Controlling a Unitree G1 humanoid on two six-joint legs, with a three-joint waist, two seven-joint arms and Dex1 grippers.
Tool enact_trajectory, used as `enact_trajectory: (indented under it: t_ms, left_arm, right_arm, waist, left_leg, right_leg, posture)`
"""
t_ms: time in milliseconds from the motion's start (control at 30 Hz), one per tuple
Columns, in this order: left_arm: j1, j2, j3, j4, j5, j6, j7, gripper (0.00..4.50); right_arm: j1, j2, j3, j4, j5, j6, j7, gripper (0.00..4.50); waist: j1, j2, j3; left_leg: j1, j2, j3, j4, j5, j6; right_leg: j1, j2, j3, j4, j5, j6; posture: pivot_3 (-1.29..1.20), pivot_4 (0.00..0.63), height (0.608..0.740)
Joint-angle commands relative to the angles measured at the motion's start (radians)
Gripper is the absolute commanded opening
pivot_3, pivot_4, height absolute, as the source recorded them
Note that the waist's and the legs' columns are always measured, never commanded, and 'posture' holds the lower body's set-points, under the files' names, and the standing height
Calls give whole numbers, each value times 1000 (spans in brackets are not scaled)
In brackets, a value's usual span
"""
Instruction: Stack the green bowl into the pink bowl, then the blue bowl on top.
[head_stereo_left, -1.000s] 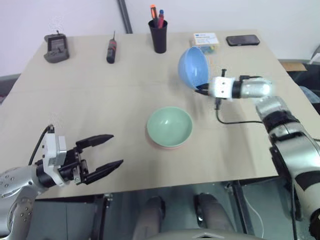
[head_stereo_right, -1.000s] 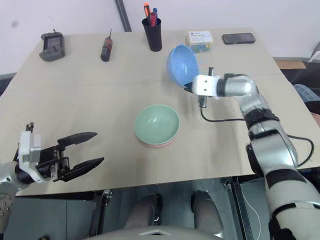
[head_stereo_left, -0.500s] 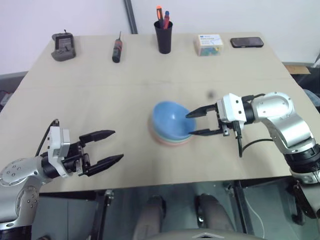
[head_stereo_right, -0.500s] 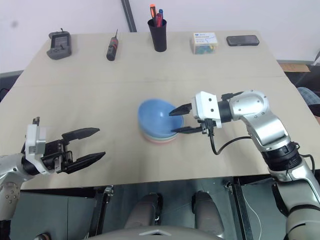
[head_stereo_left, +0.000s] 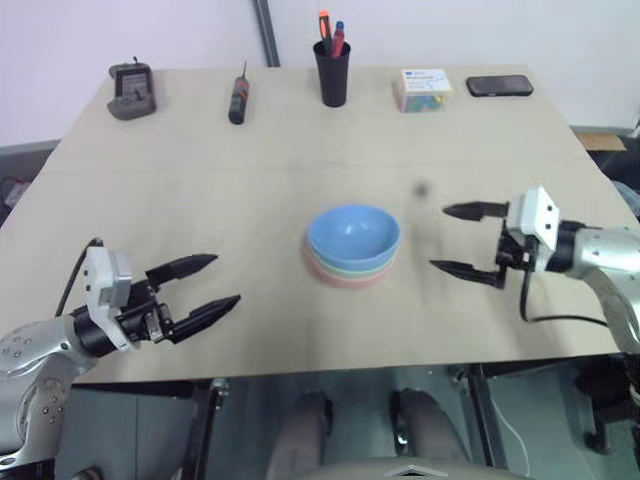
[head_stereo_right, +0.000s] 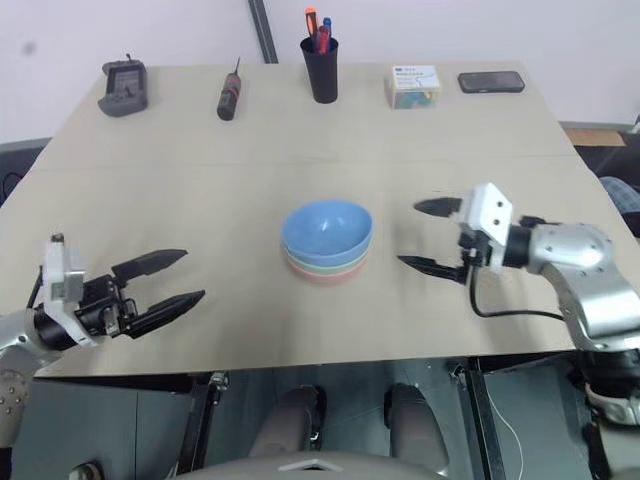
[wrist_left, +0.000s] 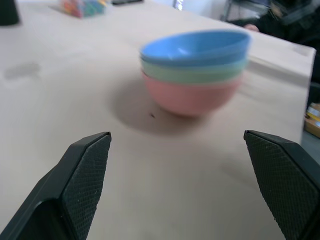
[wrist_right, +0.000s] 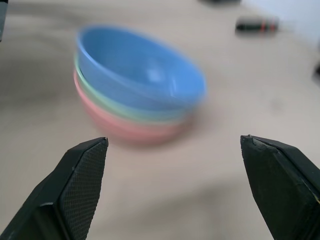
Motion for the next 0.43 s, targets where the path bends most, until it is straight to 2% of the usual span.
enact_trajectory:
  t_ms: [33,267,433]
  left_arm:
    - [23,20,63,-30,-11,-1,5,4500]
    - [83,70,104,-37,-12,29,-28,4500]
    - [104,106,93,-43,-2,38,-76,4500]
  right_arm:
    - [76,-56,-156,7,46,2,16,4451]
    - [188,-109,-298,-24,78,14,24,4451]
    - [242,-123,-328,-69,102,28,29,4451]
  waist:
    - [0,0,0]
    - [0,0,0]
    - [-1,0,0]
  left_leg:
    - [0,0,0,0,0,0]
    - [0,0,1,0,0,0]
    - [1,0,2,0,0,0]
  right_leg:
    - [0,0,0,0,0,0]
    - [0,1,1,0,0,0]
    - [0,1,1,0,0,0]
  posture:
    - [0,150,740]
    - [0,150,740]
    - [0,150,740]
